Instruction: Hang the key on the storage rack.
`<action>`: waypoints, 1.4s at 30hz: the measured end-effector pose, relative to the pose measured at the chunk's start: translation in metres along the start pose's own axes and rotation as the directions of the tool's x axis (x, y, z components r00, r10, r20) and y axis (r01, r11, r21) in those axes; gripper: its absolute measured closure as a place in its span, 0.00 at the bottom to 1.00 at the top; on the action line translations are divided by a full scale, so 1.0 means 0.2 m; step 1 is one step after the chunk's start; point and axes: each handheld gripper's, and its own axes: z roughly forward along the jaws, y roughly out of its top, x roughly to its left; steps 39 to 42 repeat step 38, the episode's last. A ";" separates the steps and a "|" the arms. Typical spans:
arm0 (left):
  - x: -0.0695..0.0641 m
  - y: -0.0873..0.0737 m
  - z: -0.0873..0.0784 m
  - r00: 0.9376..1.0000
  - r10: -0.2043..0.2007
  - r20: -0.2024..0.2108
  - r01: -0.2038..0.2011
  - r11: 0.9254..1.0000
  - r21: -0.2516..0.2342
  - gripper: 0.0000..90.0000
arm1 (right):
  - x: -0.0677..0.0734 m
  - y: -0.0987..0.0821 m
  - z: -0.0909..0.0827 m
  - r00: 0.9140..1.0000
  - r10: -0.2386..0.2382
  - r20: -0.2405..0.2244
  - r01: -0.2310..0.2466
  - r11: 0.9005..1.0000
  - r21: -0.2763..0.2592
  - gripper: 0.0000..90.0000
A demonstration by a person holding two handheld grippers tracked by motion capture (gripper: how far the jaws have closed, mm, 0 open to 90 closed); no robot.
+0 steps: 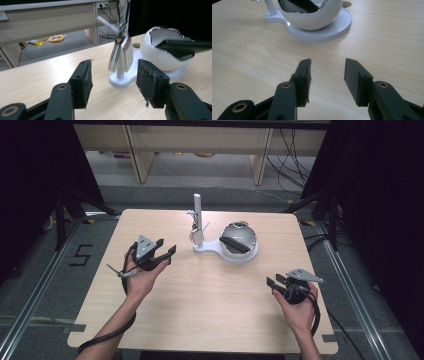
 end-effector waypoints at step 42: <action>0.12 -0.51 -0.27 0.992 -0.091 -0.084 0.092 0.996 0.007 0.38 | -0.03 -0.06 0.04 1.000 0.000 -0.019 0.000 1.000 0.013 0.61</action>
